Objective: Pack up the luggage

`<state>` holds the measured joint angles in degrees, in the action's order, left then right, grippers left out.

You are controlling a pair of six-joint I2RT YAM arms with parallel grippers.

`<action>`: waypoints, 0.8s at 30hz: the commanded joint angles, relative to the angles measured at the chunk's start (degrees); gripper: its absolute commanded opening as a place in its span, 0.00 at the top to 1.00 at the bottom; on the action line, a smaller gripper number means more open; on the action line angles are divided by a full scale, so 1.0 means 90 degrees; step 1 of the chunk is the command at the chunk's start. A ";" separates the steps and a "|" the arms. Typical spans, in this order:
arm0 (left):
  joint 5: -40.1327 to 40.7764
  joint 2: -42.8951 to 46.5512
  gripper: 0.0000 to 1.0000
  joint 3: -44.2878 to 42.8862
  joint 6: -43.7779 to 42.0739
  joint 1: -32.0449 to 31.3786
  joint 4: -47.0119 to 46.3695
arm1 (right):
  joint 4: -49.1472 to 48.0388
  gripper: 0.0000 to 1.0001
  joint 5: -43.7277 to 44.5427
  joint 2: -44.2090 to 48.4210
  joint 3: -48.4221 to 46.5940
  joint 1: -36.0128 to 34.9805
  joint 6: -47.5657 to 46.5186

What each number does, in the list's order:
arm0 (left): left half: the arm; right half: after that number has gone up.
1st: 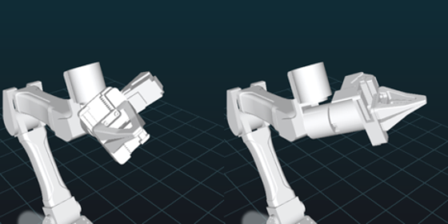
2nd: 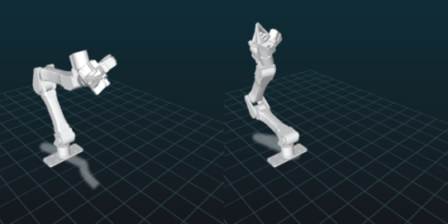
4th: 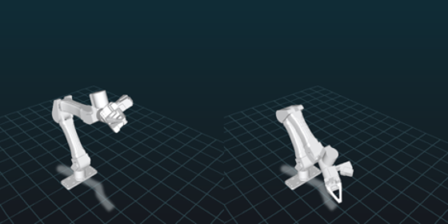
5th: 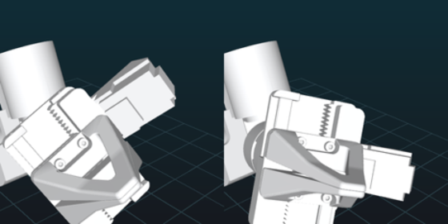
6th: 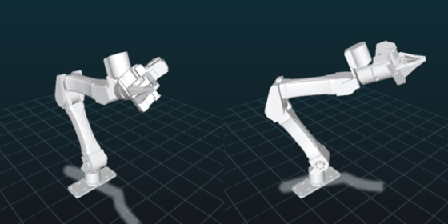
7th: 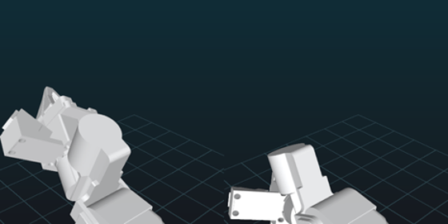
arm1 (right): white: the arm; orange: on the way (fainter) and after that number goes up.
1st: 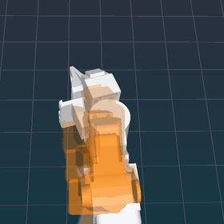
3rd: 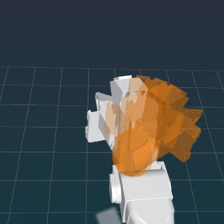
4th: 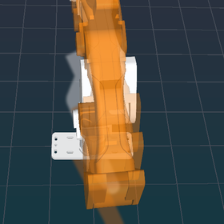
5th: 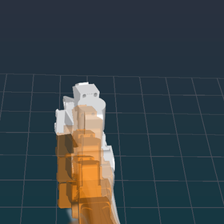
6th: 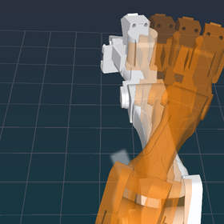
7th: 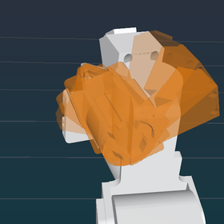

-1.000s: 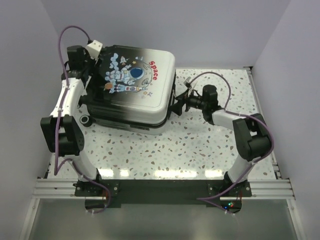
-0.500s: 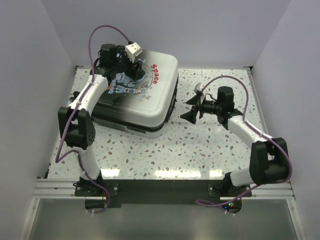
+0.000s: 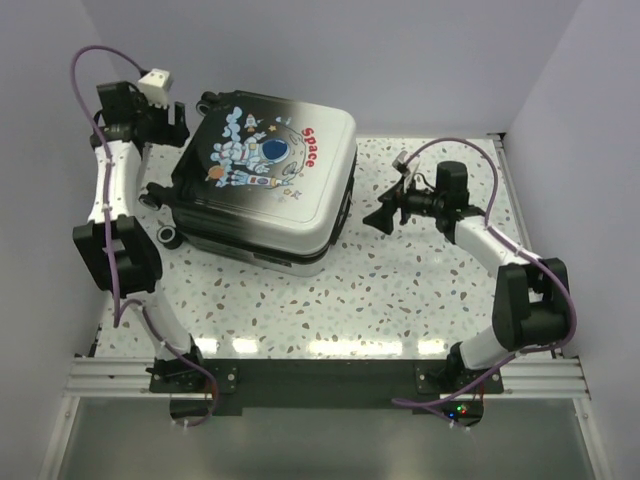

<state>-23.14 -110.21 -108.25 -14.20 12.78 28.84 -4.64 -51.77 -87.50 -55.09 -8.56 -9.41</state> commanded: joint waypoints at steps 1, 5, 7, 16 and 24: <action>0.0538 -0.0457 0.18 -0.0336 -0.0424 0.0162 0.0780 | 0.0037 0.01 0.0137 0.0104 -0.0197 0.0004 0.0030; 0.0121 -0.0985 0.16 -0.0570 -0.0874 0.0192 0.1199 | 0.0310 0.01 0.0127 0.0181 -0.0285 0.0004 -0.0292; -0.0375 -0.1452 0.15 -0.0960 -0.1176 0.0182 0.1684 | 0.0496 0.01 0.0137 0.0279 -0.0324 0.0004 -0.0554; -0.2096 -0.2187 0.15 -0.1576 -0.2143 -0.0666 0.2332 | 0.1658 0.01 0.0107 0.0923 -0.0022 0.0101 -0.1892; -0.2459 -0.2178 0.15 -0.1234 -0.2370 -0.2034 0.2013 | 0.2526 0.01 -0.0107 0.1518 0.0340 0.0160 -0.3276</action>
<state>-33.01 -130.30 -119.87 -31.03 7.42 43.42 12.23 -50.72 -76.58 -53.60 -7.35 -29.85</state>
